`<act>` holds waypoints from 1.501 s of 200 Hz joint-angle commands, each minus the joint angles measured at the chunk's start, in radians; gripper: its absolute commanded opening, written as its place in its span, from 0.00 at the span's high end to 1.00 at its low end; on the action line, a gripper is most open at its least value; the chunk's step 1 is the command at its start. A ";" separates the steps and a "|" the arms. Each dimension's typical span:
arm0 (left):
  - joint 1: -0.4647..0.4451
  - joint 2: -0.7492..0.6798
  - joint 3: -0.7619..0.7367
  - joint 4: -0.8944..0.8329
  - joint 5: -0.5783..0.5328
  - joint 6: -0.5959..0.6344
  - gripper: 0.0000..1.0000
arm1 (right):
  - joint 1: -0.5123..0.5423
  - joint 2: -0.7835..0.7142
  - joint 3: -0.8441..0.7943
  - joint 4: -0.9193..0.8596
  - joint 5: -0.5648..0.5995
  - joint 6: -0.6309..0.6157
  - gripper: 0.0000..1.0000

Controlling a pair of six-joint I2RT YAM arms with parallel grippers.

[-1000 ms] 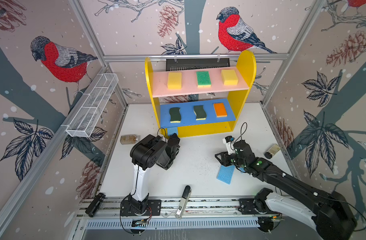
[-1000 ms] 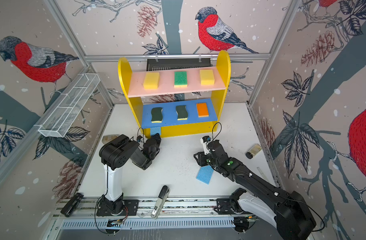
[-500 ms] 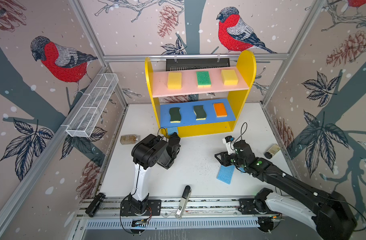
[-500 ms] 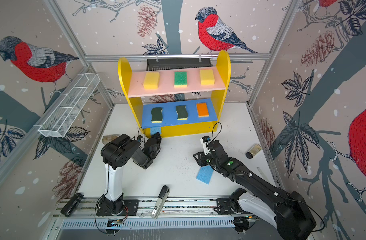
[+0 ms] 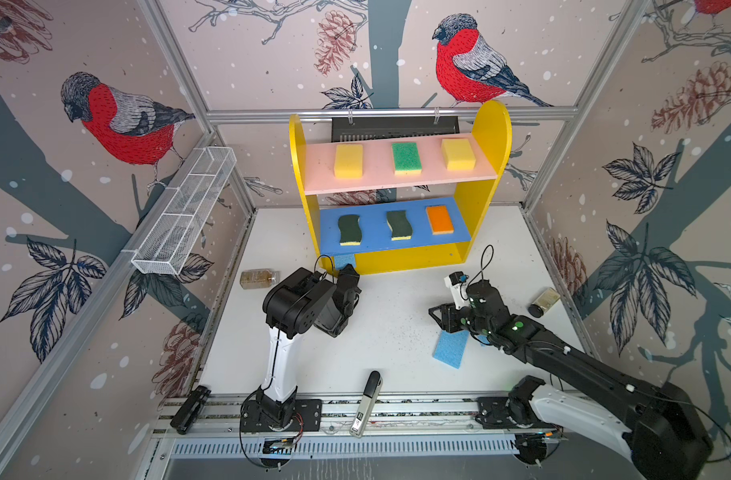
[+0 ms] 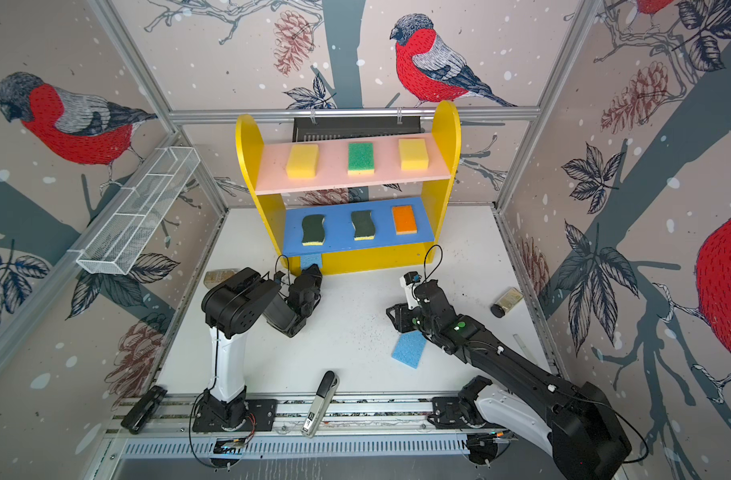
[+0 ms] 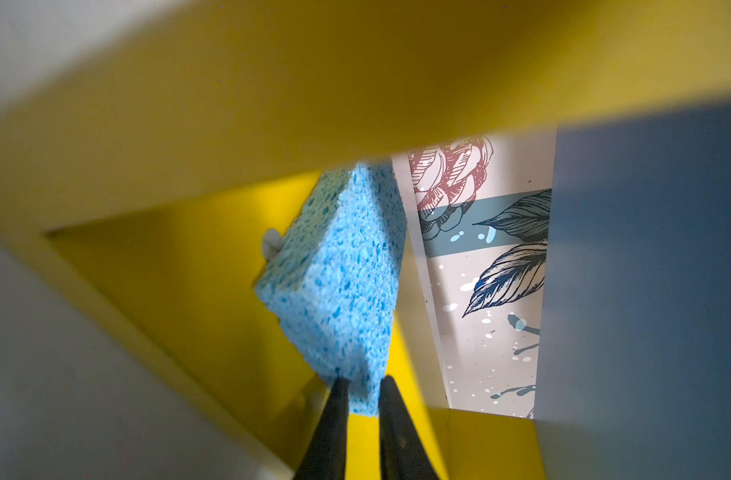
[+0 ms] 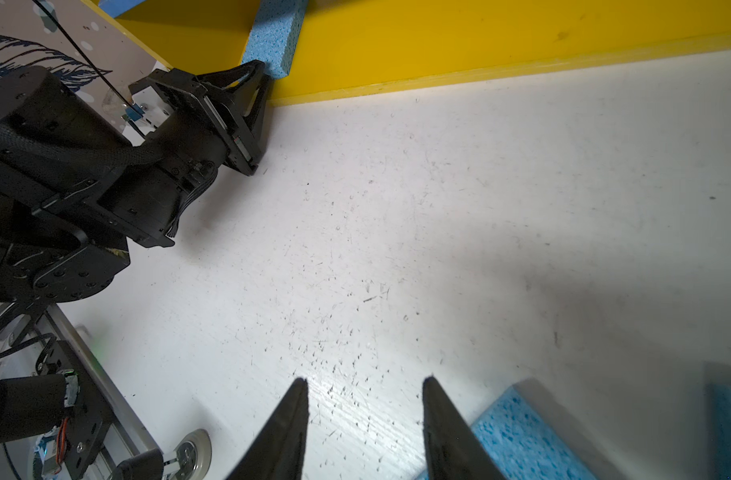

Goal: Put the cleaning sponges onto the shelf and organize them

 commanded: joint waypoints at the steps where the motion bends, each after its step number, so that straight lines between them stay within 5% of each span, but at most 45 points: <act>1: 0.003 0.010 0.001 -0.134 -0.012 -0.015 0.82 | -0.001 0.001 0.002 0.020 -0.006 0.003 0.54; 130: 0.013 -0.071 -0.064 -0.153 -0.035 -0.025 0.81 | -0.001 0.007 0.011 0.011 0.002 0.001 0.54; 226: 0.018 -0.353 -0.259 -0.143 0.059 0.103 0.79 | -0.001 -0.066 0.016 -0.032 0.023 0.045 0.49; 300: 0.013 -0.919 -0.220 -0.909 0.028 0.345 0.73 | 0.010 -0.123 0.031 -0.104 0.085 0.125 0.31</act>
